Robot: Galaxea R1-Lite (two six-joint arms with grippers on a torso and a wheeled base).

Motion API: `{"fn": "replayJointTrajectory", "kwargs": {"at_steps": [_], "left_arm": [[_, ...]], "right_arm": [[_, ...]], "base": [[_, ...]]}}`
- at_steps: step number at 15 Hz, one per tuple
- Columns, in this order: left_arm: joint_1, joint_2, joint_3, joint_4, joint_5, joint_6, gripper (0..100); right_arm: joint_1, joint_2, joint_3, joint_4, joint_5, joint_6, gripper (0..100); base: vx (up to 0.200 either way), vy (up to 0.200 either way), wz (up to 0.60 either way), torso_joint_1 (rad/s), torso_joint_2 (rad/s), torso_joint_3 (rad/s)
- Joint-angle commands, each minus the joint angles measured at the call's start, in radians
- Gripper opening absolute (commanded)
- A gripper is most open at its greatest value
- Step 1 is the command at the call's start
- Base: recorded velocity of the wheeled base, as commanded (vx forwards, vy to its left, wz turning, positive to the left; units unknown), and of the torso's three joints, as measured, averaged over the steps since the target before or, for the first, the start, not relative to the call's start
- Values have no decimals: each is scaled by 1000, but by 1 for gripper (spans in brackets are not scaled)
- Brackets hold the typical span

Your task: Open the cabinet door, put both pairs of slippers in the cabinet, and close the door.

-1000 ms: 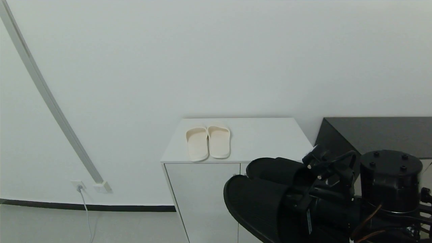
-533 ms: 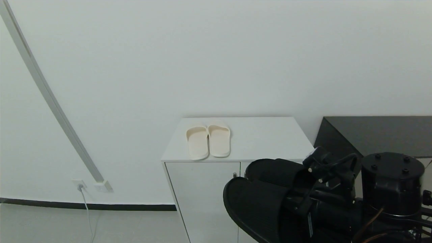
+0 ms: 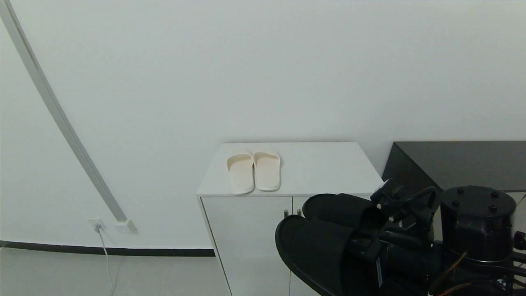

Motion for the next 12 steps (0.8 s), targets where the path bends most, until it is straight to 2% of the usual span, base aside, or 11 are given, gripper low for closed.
{"fn": "replayJointTrajectory", "kwargs": {"at_steps": [1, 3, 4, 12], "left_arm": [[1, 0, 0, 1, 1, 0, 0], [-1, 0, 0, 1, -1, 0, 0], [-1, 0, 0, 1, -1, 0, 100], [1, 0, 0, 1, 1, -2, 100]], "right_arm": [[-1, 6, 0, 1, 1, 0, 0], [-1, 6, 2, 1, 1, -2, 0], [0, 6, 3, 1, 1, -2, 0], [0, 4, 17, 1, 1, -9, 0]], "base": [[0, 0, 0, -100, 232, 139], [0, 0, 0, -139, 332, 181], [0, 0, 0, -139, 349, 193], [0, 0, 0, -167, 374, 208]]}}
